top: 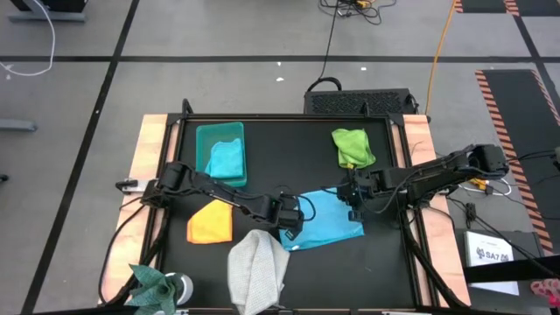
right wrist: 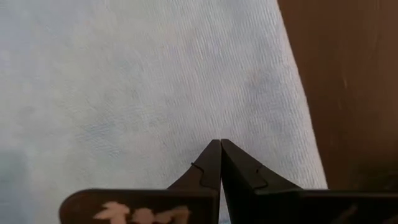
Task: Fold microfiber towels
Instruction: Fold the blue microfiber towel
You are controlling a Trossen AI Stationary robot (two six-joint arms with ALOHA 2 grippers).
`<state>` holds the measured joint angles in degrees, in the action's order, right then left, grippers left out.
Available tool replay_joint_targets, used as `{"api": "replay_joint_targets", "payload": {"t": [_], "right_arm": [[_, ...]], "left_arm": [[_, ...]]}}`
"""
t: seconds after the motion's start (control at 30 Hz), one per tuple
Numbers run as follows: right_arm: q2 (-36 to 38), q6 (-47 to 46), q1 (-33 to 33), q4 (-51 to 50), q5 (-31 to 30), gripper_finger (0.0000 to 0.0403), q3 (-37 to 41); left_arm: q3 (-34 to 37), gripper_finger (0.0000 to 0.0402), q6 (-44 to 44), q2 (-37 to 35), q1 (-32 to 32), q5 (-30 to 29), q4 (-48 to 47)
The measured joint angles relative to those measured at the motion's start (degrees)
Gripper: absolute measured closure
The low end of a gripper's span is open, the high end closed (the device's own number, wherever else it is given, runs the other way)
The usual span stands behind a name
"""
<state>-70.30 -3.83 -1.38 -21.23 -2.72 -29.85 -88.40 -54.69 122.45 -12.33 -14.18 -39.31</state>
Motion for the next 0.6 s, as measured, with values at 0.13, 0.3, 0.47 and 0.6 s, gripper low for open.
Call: {"api": "replay_joint_targets", "payload": {"t": [0.13,0.3,0.47,0.6], "right_arm": [[0.0,0.41,1.5,0.13,0.02,0.0403,0.98],[0.0,3.99,4.74,2.84,-0.09,0.0403,1.04],[0.0,7.11,9.57,6.38,-0.15,0.0403,1.04],[0.0,9.77,13.54,6.93,-0.09,0.0403,1.04]], "left_arm": [[0.0,0.0355,0.45,0.0,0.49,-0.03,-0.48],[0.0,0.0359,0.74,0.0,2.12,-1.15,-3.84],[0.0,0.0396,4.22,0.0,4.42,-1.0,-4.53],[0.0,0.0398,6.09,0.0,6.7,-1.33,-4.57]]}}
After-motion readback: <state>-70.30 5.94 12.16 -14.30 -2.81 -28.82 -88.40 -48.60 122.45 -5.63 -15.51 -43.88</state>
